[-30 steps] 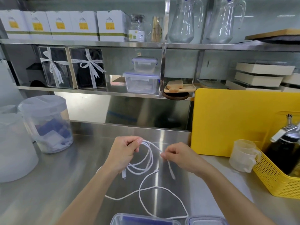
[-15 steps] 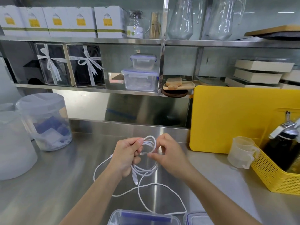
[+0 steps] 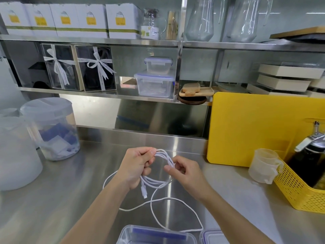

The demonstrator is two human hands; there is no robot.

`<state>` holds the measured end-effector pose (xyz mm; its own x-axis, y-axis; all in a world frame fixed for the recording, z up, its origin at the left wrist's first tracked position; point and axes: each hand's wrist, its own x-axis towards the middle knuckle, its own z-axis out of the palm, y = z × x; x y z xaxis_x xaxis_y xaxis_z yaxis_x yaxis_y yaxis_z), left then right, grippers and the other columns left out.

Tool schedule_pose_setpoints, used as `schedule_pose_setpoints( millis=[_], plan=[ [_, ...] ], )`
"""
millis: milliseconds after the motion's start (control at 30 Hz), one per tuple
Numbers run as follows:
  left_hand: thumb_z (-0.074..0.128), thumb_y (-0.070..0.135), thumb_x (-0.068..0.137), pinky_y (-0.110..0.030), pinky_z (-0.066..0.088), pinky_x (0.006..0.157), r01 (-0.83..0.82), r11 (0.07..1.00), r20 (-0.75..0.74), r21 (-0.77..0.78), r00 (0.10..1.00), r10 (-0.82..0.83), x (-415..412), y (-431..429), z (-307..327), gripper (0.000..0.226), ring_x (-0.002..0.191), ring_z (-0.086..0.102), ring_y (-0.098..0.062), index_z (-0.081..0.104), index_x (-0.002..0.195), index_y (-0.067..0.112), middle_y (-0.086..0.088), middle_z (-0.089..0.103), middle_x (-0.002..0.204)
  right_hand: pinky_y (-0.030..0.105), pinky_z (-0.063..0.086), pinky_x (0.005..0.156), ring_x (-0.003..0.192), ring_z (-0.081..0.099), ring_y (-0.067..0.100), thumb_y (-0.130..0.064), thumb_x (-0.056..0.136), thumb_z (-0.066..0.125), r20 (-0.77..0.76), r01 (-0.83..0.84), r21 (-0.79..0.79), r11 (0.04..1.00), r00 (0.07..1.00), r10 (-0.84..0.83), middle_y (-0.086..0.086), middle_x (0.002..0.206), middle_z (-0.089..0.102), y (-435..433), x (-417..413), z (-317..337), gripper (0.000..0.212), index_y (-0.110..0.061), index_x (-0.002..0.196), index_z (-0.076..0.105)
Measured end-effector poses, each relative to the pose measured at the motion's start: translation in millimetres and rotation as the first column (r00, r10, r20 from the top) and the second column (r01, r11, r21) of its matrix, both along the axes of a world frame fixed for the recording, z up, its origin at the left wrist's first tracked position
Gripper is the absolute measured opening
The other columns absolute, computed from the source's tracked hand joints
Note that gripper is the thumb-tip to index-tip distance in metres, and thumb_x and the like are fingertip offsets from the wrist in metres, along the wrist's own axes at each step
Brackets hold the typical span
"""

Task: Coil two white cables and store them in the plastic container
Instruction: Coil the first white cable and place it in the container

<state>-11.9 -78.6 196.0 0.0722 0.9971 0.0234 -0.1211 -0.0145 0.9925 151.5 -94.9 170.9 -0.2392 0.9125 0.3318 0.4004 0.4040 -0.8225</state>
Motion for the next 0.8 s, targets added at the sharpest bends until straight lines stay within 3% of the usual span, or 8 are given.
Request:
schedule_pose_setpoints(
  millis=[133, 300, 367, 467, 567, 633, 700, 800],
  plan=[
    [0.054, 0.001, 0.090, -0.016, 0.020, 0.036, 0.024, 1.000, -0.010, -0.009, 1.000, -0.024, -2.8, -0.7, 1.1, 0.017, 0.040, 0.024, -0.007, 0.067, 0.085, -0.009, -0.003, 0.042, 0.050, 0.026, 0.034, 0.053, 0.054, 0.042, 0.009, -0.031, 0.083, 0.067, -0.010, 0.055, 0.031, 0.998, 0.998, -0.054, 0.006, 0.056, 0.053, 3.5, 21.8, 4.6, 0.019, -0.016, 0.072, 0.067],
    [0.057, 0.001, 0.088, -0.015, 0.021, 0.036, -0.001, 1.000, 0.003, -0.029, 1.000, 0.001, 5.8, 0.5, 0.9, 0.017, 0.040, 0.028, -0.007, 0.070, 0.077, -0.001, -0.004, 0.045, 0.050, 0.026, 0.040, 0.058, 0.058, 0.049, 0.010, -0.043, 0.084, 0.060, 0.078, -0.013, -0.089, 0.996, 0.997, 0.020, -0.005, 0.060, 0.057, 5.0, 22.3, 5.0, 0.020, -0.028, 0.074, 0.070],
    [0.057, 0.002, 0.088, -0.015, 0.022, 0.037, 0.004, 0.999, 0.018, -0.047, 1.000, -0.003, 9.9, -1.2, -1.2, 0.017, 0.042, 0.028, -0.008, 0.070, 0.078, -0.001, -0.005, 0.046, 0.051, 0.021, 0.039, 0.058, 0.058, 0.047, 0.010, -0.034, 0.089, 0.056, 0.033, -0.072, -0.115, 0.991, 0.996, 0.077, 0.003, 0.063, 0.056, 4.3, 19.4, 6.2, 0.027, -0.015, 0.076, 0.069],
    [0.056, 0.002, 0.089, -0.017, 0.038, 0.040, 0.056, 0.997, 0.021, -0.057, 0.998, -0.055, 13.1, -7.7, -1.8, 0.016, 0.041, 0.037, -0.007, 0.070, 0.080, 0.000, -0.007, 0.053, 0.055, 0.011, 0.036, 0.051, 0.052, 0.045, 0.007, -0.018, 0.093, 0.051, -0.140, -0.096, -0.152, 0.984, 0.987, 0.075, 0.006, 0.062, 0.061, 0.9, 18.7, 6.8, 0.028, 0.000, 0.078, 0.066],
    [0.057, 0.011, 0.090, -0.032, 0.059, 0.061, 0.164, 0.978, -0.095, -0.127, 0.980, -0.177, 4.4, -9.0, 4.0, 0.017, 0.055, 0.061, -0.014, 0.070, 0.092, 0.000, -0.012, 0.067, 0.068, 0.009, 0.035, 0.047, 0.046, 0.043, 0.004, -0.015, 0.094, 0.050, -0.174, -0.089, -0.182, 0.979, 0.983, 0.057, 0.003, 0.056, 0.060, 0.9, 23.6, 5.5, 0.030, -0.008, 0.069, 0.065],
    [0.060, 0.022, 0.088, -0.031, 0.059, 0.063, 0.230, 0.941, -0.223, -0.250, 0.932, -0.287, -8.7, -6.0, 7.3, 0.026, 0.067, 0.067, -0.017, 0.069, 0.092, -0.001, -0.013, 0.070, 0.077, 0.009, 0.035, 0.047, 0.046, 0.044, 0.005, -0.016, 0.093, 0.050, -0.142, -0.065, -0.198, 0.978, 0.989, 0.037, 0.004, 0.055, 0.058, 1.8, 29.7, 6.9, 0.031, -0.009, 0.066, 0.065],
    [0.062, 0.021, 0.087, -0.024, 0.055, 0.056, 0.244, 0.910, -0.341, -0.334, 0.869, -0.358, -19.2, -2.9, 8.3, 0.024, 0.067, 0.067, -0.015, 0.069, 0.082, -0.001, -0.015, 0.069, 0.081, 0.013, 0.036, 0.051, 0.048, 0.044, 0.006, -0.019, 0.093, 0.052, -0.059, -0.030, -0.185, 0.982, 0.998, 0.019, 0.004, 0.055, 0.057, 3.3, 35.1, 7.3, 0.034, -0.005, 0.065, 0.064],
    [0.060, 0.012, 0.089, -0.024, 0.057, 0.056, 0.190, 0.923, -0.411, -0.334, 0.852, -0.324, -27.3, 2.1, 7.5, 0.026, 0.068, 0.066, -0.021, 0.065, 0.066, 0.001, -0.021, 0.067, 0.082, 0.019, 0.038, 0.055, 0.048, 0.044, 0.005, -0.025, 0.092, 0.054, 0.159, 0.043, -0.156, 0.987, 0.987, -0.017, 0.000, 0.052, 0.053, 6.8, 35.9, 1.1, 0.038, -0.008, 0.059, 0.062]
  ],
)
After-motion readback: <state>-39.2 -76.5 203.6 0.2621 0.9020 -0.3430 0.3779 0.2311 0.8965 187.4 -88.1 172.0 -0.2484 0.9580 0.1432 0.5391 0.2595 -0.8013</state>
